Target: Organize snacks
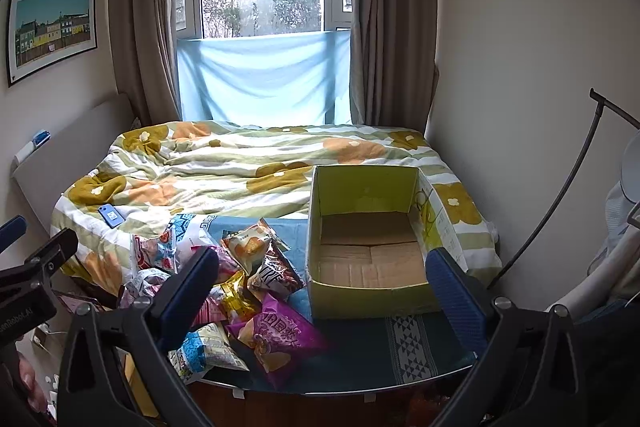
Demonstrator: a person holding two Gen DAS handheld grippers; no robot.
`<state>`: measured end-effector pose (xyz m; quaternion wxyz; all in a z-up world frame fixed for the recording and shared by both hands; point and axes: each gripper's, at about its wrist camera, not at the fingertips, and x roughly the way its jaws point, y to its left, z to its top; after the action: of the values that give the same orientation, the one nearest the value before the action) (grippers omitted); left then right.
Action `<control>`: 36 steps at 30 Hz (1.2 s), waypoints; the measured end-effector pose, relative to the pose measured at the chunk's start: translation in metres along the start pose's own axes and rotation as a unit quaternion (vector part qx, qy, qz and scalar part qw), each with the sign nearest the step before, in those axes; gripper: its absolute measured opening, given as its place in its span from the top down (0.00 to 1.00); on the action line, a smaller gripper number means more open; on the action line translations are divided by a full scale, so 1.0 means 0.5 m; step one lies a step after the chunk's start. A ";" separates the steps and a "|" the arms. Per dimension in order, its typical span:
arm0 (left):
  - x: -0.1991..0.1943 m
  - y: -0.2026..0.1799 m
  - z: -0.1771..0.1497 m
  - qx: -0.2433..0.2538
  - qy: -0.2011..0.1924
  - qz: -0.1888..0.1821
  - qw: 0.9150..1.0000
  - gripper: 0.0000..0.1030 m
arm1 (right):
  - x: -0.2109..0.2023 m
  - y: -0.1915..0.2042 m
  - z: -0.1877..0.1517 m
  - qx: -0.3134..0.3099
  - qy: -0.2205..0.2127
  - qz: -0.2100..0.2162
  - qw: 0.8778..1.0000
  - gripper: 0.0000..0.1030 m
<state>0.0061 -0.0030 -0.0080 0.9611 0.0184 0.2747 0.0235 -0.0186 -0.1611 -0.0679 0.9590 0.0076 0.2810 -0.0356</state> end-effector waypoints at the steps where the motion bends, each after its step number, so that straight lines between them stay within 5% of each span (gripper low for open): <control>1: -0.002 0.000 -0.001 0.001 -0.002 0.002 1.000 0.01 | 0.000 0.001 -0.002 -0.001 0.000 -0.001 1.000 0.00; 36: -0.034 0.002 -0.014 -0.005 0.001 -0.002 1.000 0.01 | -0.036 -0.007 -0.002 0.002 -0.007 0.004 1.000 0.00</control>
<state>-0.0122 -0.0028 -0.0049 0.9609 0.0130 0.2757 0.0233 -0.0346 -0.1636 -0.0589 0.9610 0.0106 0.2746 -0.0323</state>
